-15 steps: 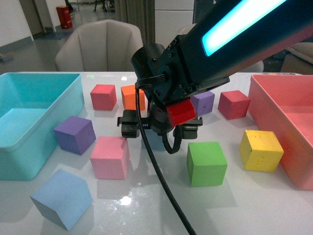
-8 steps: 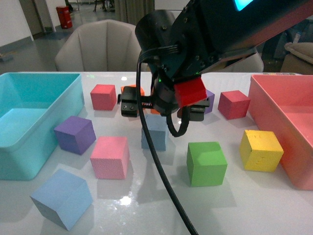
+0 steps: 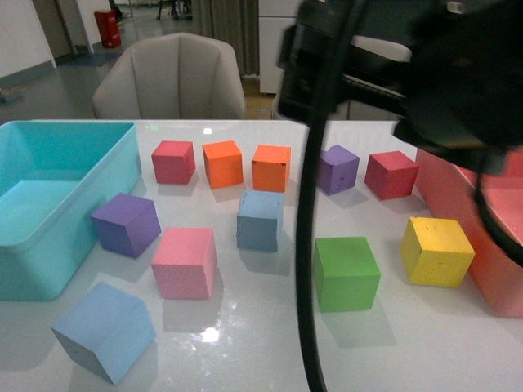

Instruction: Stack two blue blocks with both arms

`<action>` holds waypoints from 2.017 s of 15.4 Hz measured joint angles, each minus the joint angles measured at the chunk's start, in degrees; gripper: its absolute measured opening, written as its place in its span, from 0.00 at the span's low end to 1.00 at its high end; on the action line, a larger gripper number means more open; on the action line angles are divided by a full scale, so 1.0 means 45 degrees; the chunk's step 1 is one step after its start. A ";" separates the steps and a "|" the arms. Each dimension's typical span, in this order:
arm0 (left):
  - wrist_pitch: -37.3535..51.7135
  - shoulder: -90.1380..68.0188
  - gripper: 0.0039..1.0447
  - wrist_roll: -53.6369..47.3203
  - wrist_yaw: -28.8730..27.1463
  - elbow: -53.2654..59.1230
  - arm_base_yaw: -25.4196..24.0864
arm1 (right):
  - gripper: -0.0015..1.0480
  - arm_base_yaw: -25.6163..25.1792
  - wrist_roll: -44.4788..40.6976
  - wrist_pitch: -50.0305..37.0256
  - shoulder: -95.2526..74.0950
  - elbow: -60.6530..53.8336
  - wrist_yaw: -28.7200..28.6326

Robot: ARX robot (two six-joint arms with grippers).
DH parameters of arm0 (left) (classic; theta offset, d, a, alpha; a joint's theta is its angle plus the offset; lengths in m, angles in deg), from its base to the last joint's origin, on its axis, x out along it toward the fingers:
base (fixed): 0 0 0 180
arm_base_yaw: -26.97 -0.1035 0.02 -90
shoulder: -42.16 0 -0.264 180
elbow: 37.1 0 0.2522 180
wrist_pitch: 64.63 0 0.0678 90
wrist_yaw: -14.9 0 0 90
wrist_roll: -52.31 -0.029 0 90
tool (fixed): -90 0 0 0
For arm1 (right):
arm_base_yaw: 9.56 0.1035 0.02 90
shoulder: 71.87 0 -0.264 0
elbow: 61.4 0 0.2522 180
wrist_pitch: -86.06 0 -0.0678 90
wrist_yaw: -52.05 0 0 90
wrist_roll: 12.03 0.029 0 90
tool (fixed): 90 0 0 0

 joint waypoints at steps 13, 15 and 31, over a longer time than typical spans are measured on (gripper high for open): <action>0.0005 0.0000 0.94 0.0000 0.0010 0.0000 0.0000 | 0.02 -0.6251 -0.5770 -0.3366 1.2094 -0.9972 -0.1695; 0.0000 0.0000 0.94 0.0000 0.0005 0.0000 0.0000 | 0.02 -0.6251 -0.5809 -0.2735 1.3129 -1.0127 -0.1695; 0.0000 0.0000 0.94 0.0000 0.0005 0.0000 0.0000 | 0.02 -0.6251 -0.5819 0.2968 1.8758 -1.0569 -0.1724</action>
